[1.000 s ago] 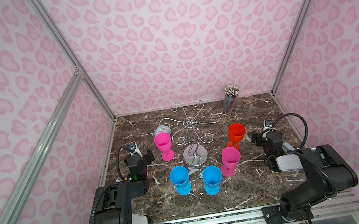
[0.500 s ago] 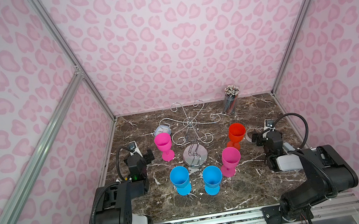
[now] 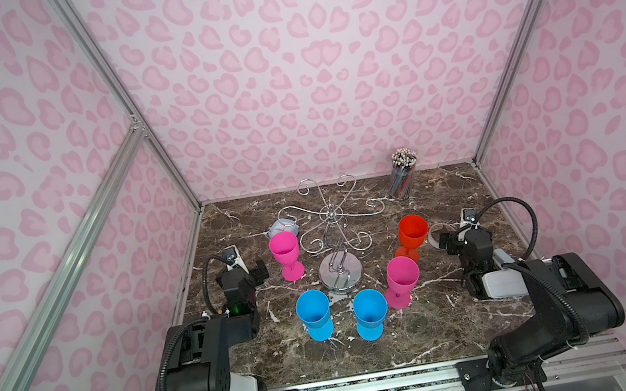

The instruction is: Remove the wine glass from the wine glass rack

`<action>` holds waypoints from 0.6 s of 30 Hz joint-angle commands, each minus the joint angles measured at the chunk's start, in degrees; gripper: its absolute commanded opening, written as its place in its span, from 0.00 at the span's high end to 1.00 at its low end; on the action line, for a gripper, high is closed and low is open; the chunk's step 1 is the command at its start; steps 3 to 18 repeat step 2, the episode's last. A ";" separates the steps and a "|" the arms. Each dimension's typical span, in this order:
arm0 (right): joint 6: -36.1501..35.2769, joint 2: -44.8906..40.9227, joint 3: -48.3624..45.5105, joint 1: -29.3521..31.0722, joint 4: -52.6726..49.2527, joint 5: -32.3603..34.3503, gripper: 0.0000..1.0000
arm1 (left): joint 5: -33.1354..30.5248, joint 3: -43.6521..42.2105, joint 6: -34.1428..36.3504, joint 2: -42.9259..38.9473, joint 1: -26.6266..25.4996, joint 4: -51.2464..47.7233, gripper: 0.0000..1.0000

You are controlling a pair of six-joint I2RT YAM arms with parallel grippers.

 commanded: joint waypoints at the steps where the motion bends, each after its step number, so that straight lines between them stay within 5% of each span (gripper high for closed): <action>1: 0.02 0.04 -0.16 -0.04 1.61 0.78 0.01 | -0.19 0.11 0.34 -0.11 0.04 1.76 0.02; 18: 0.02 -0.02 -0.18 0.03 1.61 0.78 0.01 | -0.09 -0.08 0.42 -0.27 0.06 2.08 0.02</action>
